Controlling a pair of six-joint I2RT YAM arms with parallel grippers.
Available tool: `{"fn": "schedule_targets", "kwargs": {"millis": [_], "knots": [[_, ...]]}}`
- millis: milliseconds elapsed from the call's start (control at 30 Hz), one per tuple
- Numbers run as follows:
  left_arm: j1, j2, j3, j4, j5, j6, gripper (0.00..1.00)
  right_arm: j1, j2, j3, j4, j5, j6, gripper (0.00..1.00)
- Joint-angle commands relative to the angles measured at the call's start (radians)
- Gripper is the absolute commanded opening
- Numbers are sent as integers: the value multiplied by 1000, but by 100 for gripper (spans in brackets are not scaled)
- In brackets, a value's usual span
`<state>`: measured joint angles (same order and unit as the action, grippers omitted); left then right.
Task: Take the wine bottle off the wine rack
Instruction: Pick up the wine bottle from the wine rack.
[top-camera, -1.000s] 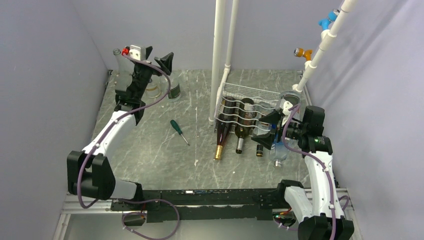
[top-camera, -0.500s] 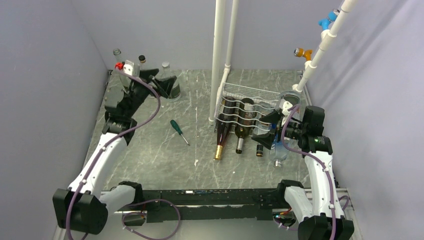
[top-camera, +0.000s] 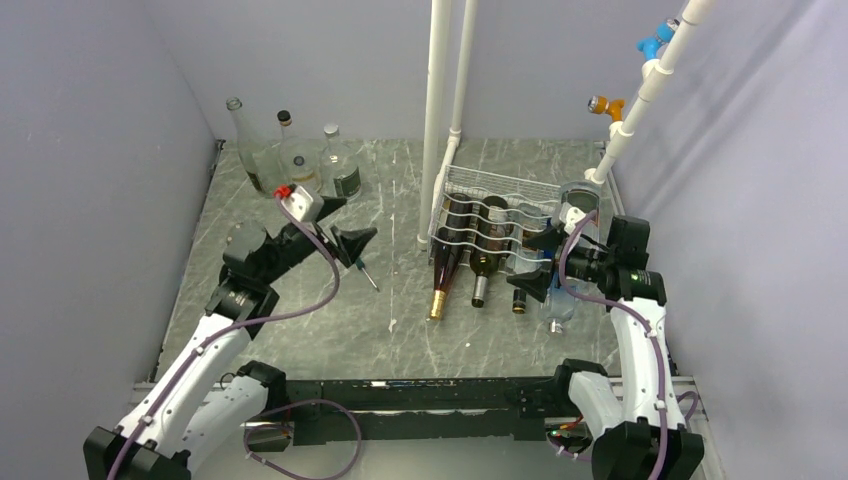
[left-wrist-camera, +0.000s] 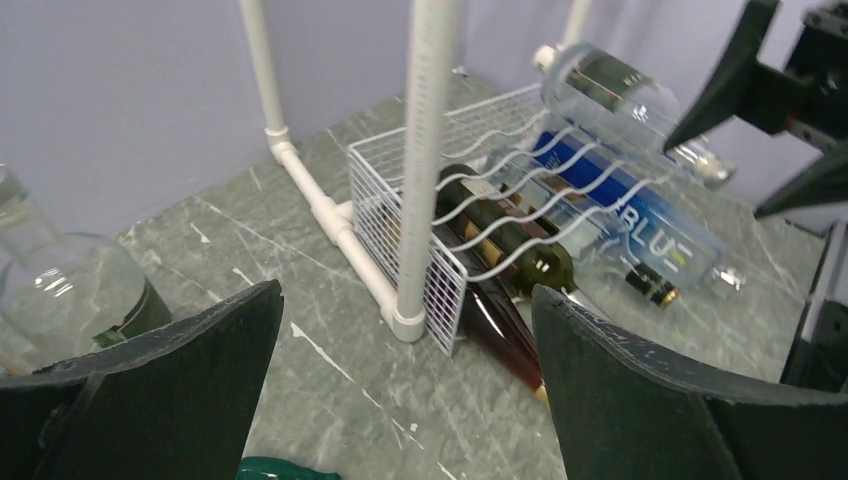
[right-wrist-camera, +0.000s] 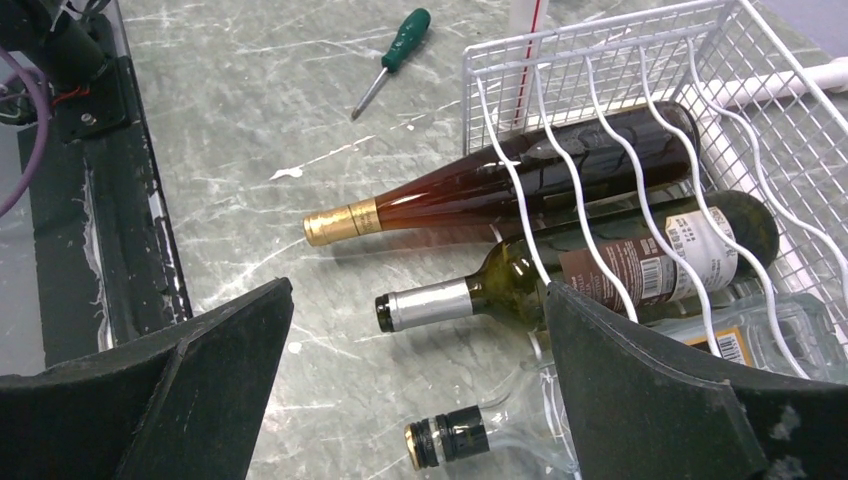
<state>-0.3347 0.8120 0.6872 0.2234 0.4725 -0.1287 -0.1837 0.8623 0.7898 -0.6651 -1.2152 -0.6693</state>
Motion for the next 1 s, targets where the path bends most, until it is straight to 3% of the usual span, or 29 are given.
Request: {"fn": "schedule_targets", "kwargs": {"millis": [0,967], "knots": [[-74,-40,-23,-39,-35,170,100,-24,7,25,-47,-61,-96,100],[-99,10,26,-105,26,161,100,-65,16,30,-88,-82,-151,100]]}}
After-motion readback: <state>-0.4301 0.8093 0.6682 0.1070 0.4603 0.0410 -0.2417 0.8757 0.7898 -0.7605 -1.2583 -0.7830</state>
